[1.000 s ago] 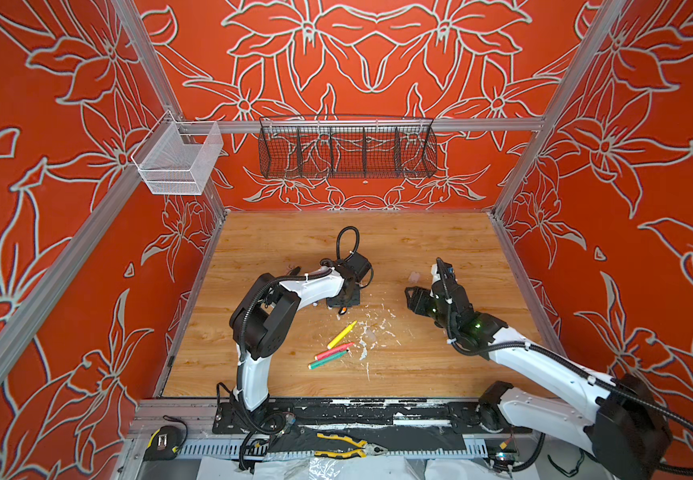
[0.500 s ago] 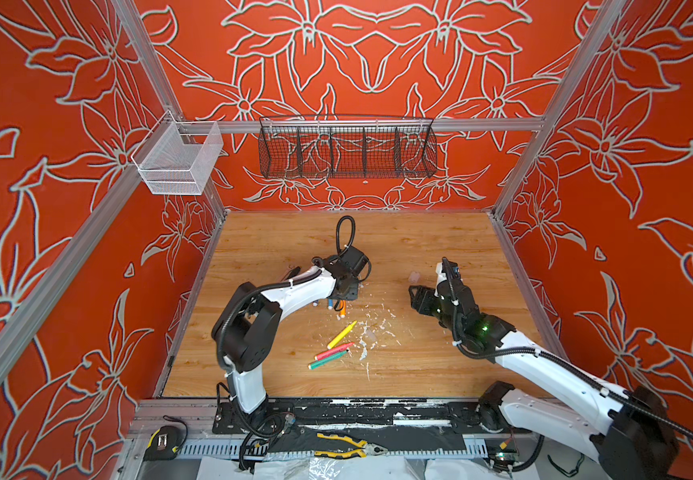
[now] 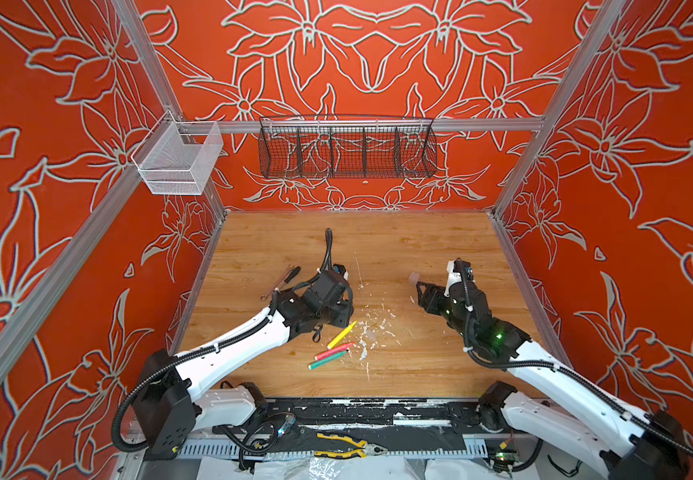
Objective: Insert the pens into the pen caps
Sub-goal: 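Lower the left gripper onto the yellow highlighter and grasp it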
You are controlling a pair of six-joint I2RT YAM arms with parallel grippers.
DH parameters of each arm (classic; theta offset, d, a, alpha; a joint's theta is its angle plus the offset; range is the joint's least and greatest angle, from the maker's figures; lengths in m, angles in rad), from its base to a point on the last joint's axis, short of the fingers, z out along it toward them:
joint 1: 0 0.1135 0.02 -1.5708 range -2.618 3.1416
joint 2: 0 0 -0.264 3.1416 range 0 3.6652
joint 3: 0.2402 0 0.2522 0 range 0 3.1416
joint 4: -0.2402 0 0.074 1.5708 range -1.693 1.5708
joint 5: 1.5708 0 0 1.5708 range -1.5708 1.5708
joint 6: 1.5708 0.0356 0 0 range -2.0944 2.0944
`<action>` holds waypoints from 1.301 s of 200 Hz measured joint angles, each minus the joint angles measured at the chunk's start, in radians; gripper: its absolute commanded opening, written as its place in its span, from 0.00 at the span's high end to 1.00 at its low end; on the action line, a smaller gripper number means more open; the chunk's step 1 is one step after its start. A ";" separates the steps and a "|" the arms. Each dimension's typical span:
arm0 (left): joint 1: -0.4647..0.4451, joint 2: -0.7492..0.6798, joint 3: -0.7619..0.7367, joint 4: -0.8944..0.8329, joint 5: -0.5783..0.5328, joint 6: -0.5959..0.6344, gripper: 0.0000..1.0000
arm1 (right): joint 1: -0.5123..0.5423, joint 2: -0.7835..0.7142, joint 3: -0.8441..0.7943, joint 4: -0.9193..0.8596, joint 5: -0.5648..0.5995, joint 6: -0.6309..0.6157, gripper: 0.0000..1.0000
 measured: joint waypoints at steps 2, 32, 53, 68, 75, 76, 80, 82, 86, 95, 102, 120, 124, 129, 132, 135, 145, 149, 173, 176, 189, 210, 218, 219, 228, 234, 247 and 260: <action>-0.004 -0.001 -0.004 -0.003 0.000 -0.001 0.46 | 0.000 -0.002 0.000 -0.003 0.000 0.000 0.31; -0.050 -0.010 -0.069 -0.042 0.007 -0.029 0.45 | 0.000 -0.071 0.000 -0.019 0.000 0.004 0.29; -0.050 -0.004 -0.090 -0.063 0.007 -0.041 0.45 | 0.000 -0.115 -0.002 -0.019 0.001 0.005 0.29; -0.050 0.008 -0.091 -0.064 0.008 -0.047 0.46 | 0.000 -0.124 -0.003 -0.019 0.002 0.005 0.29; -0.050 0.014 -0.091 -0.064 0.008 -0.048 0.45 | 0.000 -0.121 -0.003 -0.019 0.002 0.005 0.29; -0.050 0.015 -0.091 -0.064 0.008 -0.048 0.45 | 0.000 -0.121 -0.003 -0.019 0.002 0.005 0.29; -0.050 0.020 -0.091 -0.064 0.008 -0.048 0.45 | 0.000 -0.118 -0.003 -0.019 0.002 0.005 0.29; -0.050 0.023 -0.091 -0.064 0.008 -0.048 0.45 | 0.000 -0.117 -0.003 -0.019 0.002 0.005 0.29; -0.050 0.029 -0.091 -0.064 0.008 -0.048 0.45 | 0.000 -0.113 -0.003 -0.019 0.002 0.005 0.29; -0.050 0.043 -0.091 -0.064 0.009 -0.048 0.46 | 0.000 -0.105 -0.003 -0.019 0.003 0.005 0.29; -0.050 0.057 -0.090 -0.064 0.010 -0.048 0.46 | 0.000 -0.097 -0.003 -0.019 0.002 0.005 0.29; -0.050 0.103 -0.083 -0.068 0.006 -0.047 0.46 | 0.000 -0.076 -0.003 -0.020 0.002 0.005 0.29; -0.050 0.114 -0.079 -0.070 0.003 -0.047 0.46 | 0.000 -0.072 -0.003 -0.020 0.002 0.005 0.29; -0.050 0.130 -0.074 -0.071 0.000 -0.047 0.46 | 0.000 -0.068 -0.003 -0.020 0.002 0.005 0.29; -0.050 0.140 -0.071 -0.072 -0.002 -0.047 0.46 | 0.000 -0.066 -0.003 -0.020 0.002 0.005 0.29; -0.050 0.149 -0.067 -0.072 -0.004 -0.046 0.46 | 0.000 -0.064 -0.003 -0.020 0.002 0.005 0.29; -0.050 0.183 -0.053 -0.076 -0.019 -0.045 0.46 | 0.000 -0.059 -0.003 -0.020 0.002 0.005 0.29; -0.050 0.195 -0.047 -0.079 -0.024 -0.045 0.47 | 0.000 -0.058 -0.003 -0.020 0.002 0.005 0.29; -0.050 0.280 -0.004 -0.095 -0.071 -0.051 0.50 | 0.000 -0.054 -0.003 -0.020 0.001 0.005 0.29; -0.050 0.287 0.000 -0.095 -0.073 -0.051 0.51 | 0.000 -0.054 -0.003 -0.020 0.001 0.005 0.29; -0.049 0.327 0.019 -0.100 -0.091 -0.056 0.54 | 0.000 -0.054 -0.003 -0.020 0.001 0.005 0.29; -0.048 0.383 0.043 -0.102 -0.108 -0.060 0.59 | 0.000 -0.055 -0.003 -0.020 0.000 0.005 0.29; -0.048 0.403 0.048 -0.102 -0.110 -0.060 0.59 | 0.000 -0.055 -0.003 -0.020 0.000 0.005 0.29; -0.048 0.405 0.049 -0.102 -0.110 -0.060 0.59 | 0.000 -0.054 -0.003 -0.020 0.000 0.005 0.29; -0.048 0.425 0.053 -0.101 -0.111 -0.060 0.60 | 0.000 -0.054 -0.003 -0.020 0.000 0.006 0.29; -0.048 0.438 0.054 -0.102 -0.111 -0.060 0.61 | 0.000 -0.054 -0.003 -0.020 0.000 0.006 0.29; -0.048 0.457 0.062 -0.103 -0.110 -0.062 0.64 | 0.000 -0.054 -0.003 -0.020 0.000 0.006 0.29; -0.048 0.468 0.072 -0.102 -0.112 -0.066 0.68 | 0.000 -0.054 -0.003 -0.020 -0.001 0.008 0.29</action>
